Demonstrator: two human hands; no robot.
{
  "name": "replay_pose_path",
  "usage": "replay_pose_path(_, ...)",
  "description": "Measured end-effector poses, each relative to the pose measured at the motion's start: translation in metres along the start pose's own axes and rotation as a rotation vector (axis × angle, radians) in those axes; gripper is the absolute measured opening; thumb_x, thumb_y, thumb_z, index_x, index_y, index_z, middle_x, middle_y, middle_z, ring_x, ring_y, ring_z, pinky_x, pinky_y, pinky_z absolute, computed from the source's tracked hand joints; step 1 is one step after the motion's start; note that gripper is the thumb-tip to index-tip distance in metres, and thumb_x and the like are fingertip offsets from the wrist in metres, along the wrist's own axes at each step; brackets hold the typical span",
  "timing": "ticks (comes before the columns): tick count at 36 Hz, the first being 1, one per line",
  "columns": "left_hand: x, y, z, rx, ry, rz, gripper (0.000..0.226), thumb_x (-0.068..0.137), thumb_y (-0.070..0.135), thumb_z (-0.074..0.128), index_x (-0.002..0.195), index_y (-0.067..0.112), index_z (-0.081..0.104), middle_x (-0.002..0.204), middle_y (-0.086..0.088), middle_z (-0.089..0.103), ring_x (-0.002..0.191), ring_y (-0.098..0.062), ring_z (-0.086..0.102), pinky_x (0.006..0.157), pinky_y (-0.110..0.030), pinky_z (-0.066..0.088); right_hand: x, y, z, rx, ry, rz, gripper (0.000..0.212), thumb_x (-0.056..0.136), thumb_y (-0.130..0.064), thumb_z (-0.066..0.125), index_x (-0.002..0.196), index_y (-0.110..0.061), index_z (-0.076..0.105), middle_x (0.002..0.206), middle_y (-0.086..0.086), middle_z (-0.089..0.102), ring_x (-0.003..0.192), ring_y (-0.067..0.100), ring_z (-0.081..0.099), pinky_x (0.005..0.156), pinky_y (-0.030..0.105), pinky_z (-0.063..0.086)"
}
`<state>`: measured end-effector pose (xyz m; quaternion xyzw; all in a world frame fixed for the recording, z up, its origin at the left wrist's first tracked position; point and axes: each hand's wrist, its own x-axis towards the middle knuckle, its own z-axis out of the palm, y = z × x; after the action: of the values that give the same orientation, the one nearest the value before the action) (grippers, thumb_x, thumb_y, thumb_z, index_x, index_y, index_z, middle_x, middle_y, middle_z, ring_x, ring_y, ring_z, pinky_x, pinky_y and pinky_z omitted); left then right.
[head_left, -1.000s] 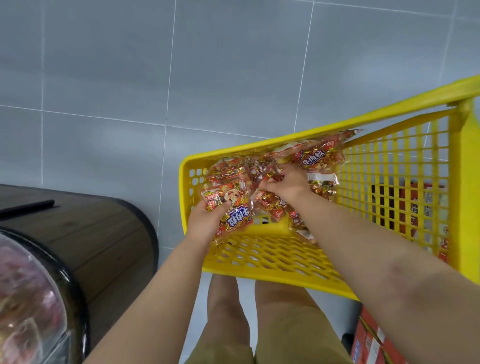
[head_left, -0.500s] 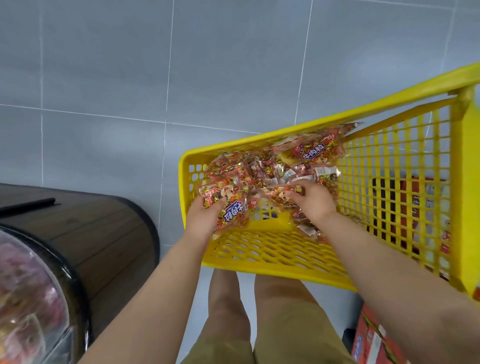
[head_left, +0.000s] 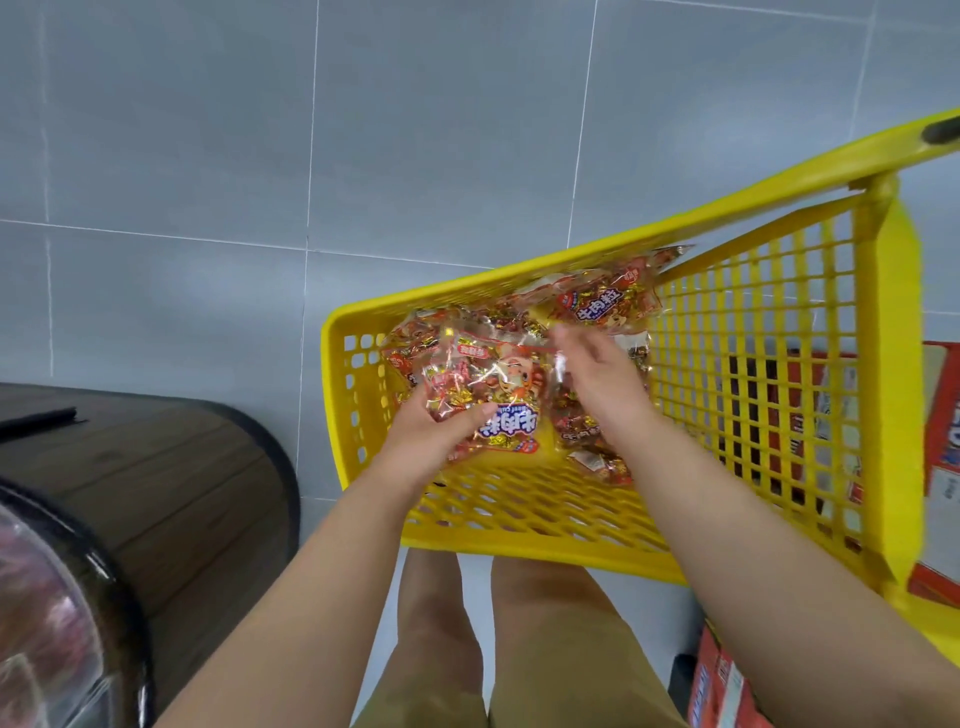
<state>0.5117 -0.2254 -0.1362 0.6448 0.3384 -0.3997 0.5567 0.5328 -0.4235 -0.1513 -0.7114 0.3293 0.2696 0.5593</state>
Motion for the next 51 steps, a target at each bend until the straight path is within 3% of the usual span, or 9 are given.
replay_pose_path(5, 0.004, -0.005, 0.000, -0.032, 0.025, -0.011, 0.117, 0.045, 0.057, 0.089, 0.145, 0.027, 0.037, 0.135, 0.003, 0.057, 0.123, -0.019, 0.055, 0.105, -0.046, 0.044, 0.069, -0.002, -0.044, -0.140, 0.491, -0.094, 0.046, 0.080, -0.007, 0.062, 0.125, -0.011, 0.052, 0.120, 0.007, 0.057, 0.111, 0.021, 0.056, 0.095, 0.039, 0.049)
replay_pose_path(9, 0.009, -0.016, -0.003, 0.008, 0.029, 0.015, 0.054, 0.064, 0.036, 0.085, 0.109, 0.038, 0.055, 0.087, 0.027, 0.071, 0.081, 0.008, 0.067, 0.063, -0.011, 0.053, 0.106, -0.001, -0.057, -0.324, 0.381, -0.050, 0.070, 0.074, -0.007, 0.065, 0.138, -0.009, 0.037, 0.132, 0.012, 0.048, 0.123, 0.027, 0.047, 0.106, 0.039, 0.039)
replay_pose_path(12, 0.011, -0.023, -0.005, 0.004, 0.042, 0.011, 0.042, 0.069, 0.029, 0.084, 0.100, 0.036, 0.056, 0.085, 0.025, 0.072, 0.078, 0.004, 0.069, 0.063, -0.016, 0.053, 0.113, 0.008, -0.051, -0.466, 0.311, 0.024, 0.097, 0.075, -0.019, 0.074, 0.149, -0.009, 0.011, 0.152, 0.012, 0.011, 0.139, 0.030, 0.023, 0.115, 0.031, 0.024)
replay_pose_path(17, 0.014, -0.031, -0.008, 0.007, 0.047, 0.004, 0.043, 0.069, 0.029, 0.083, 0.104, 0.035, 0.058, 0.090, 0.016, 0.074, 0.084, -0.005, 0.071, 0.073, -0.026, 0.054, 0.110, 0.015, -0.054, -0.598, 0.325, -0.079, 0.074, 0.080, -0.022, 0.067, 0.143, -0.011, 0.028, 0.150, 0.012, 0.009, 0.128, 0.034, 0.040, 0.107, 0.030, 0.035)
replay_pose_path(24, 0.011, -0.031, -0.005, 0.004, 0.065, -0.009, 0.040, 0.073, 0.024, 0.082, 0.103, 0.034, 0.057, 0.085, 0.020, 0.073, 0.077, 0.003, 0.069, 0.055, -0.009, 0.050, 0.107, 0.018, -0.066, -0.958, 0.263, -0.228, 0.056, 0.079, 0.008, 0.049, 0.132, -0.007, 0.043, 0.148, 0.015, 0.026, 0.120, 0.040, 0.045, 0.099, 0.042, 0.041)
replay_pose_path(30, 0.010, -0.027, -0.003, 0.015, 0.094, -0.033, 0.078, 0.068, 0.036, 0.084, 0.136, 0.023, 0.048, 0.119, 0.003, 0.067, 0.110, -0.020, 0.063, 0.097, -0.044, 0.050, 0.097, 0.014, -0.070, -1.075, 0.171, -0.298, 0.042, 0.084, 0.005, 0.045, 0.125, -0.005, 0.046, 0.125, 0.022, 0.047, 0.102, 0.042, 0.054, 0.082, 0.045, 0.046)
replay_pose_path(37, 0.001, -0.013, 0.002, 0.035, 0.095, -0.010, 0.097, 0.045, 0.056, 0.083, 0.132, 0.028, 0.051, 0.120, 0.006, 0.067, 0.111, -0.019, 0.063, 0.101, -0.047, 0.047, 0.076, -0.005, -0.075, -1.165, 0.108, -0.358, 0.032, 0.091, -0.021, 0.053, 0.121, -0.012, 0.060, 0.125, 0.019, 0.054, 0.107, 0.038, 0.056, 0.082, 0.038, 0.045)
replay_pose_path(46, -0.024, -0.012, -0.004, -0.018, 0.129, -0.012, 0.077, 0.069, 0.038, 0.083, 0.136, 0.024, 0.047, 0.124, 0.006, 0.062, 0.119, -0.022, 0.056, 0.100, -0.041, 0.046, 0.014, -0.037, -0.086, -1.129, 0.194, -0.515, 0.028, 0.095, -0.035, 0.049, 0.105, -0.021, 0.071, 0.103, 0.009, 0.065, 0.094, 0.031, 0.060, 0.064, 0.032, 0.042)
replay_pose_path(51, -0.054, -0.008, -0.010, -0.064, 0.103, -0.012, 0.048, 0.072, 0.029, 0.083, 0.113, 0.032, 0.058, 0.108, 0.010, 0.069, 0.107, -0.019, 0.065, 0.083, -0.036, 0.055, -0.045, -0.057, -0.094, -0.960, 0.260, -0.673, 0.021, 0.087, -0.034, 0.064, 0.092, -0.017, 0.076, 0.083, 0.006, 0.072, 0.084, 0.032, 0.057, 0.069, 0.035, 0.044)
